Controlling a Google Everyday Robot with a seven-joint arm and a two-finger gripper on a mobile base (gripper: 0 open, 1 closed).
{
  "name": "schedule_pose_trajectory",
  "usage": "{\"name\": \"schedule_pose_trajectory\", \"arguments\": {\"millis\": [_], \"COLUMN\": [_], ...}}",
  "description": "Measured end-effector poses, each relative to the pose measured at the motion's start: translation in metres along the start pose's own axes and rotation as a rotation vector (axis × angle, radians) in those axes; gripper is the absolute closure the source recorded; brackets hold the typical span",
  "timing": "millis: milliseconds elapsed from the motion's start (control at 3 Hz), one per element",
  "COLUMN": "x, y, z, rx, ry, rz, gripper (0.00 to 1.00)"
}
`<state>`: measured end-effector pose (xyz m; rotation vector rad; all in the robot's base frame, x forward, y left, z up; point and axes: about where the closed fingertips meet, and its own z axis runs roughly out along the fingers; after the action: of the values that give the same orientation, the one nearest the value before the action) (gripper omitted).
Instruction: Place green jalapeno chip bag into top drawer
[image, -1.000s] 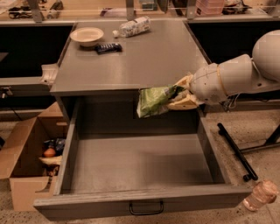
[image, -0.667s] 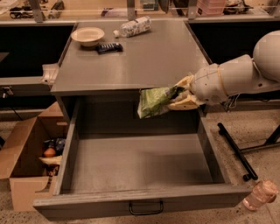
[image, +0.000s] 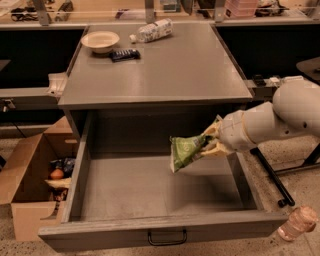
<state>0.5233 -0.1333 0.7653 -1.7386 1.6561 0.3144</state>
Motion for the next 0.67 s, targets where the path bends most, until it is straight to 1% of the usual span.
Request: {"name": "schedule_pose_trajectory", "arguments": {"millis": [333, 667], "x": [0.049, 0.060], "y": [0.025, 0.030], "z": [0.039, 0.047], "rx": [-0.065, -0.080], "ry": [0.077, 0.096], "rz": [0.025, 0.027], "gripper": [1.00, 0.87]}}
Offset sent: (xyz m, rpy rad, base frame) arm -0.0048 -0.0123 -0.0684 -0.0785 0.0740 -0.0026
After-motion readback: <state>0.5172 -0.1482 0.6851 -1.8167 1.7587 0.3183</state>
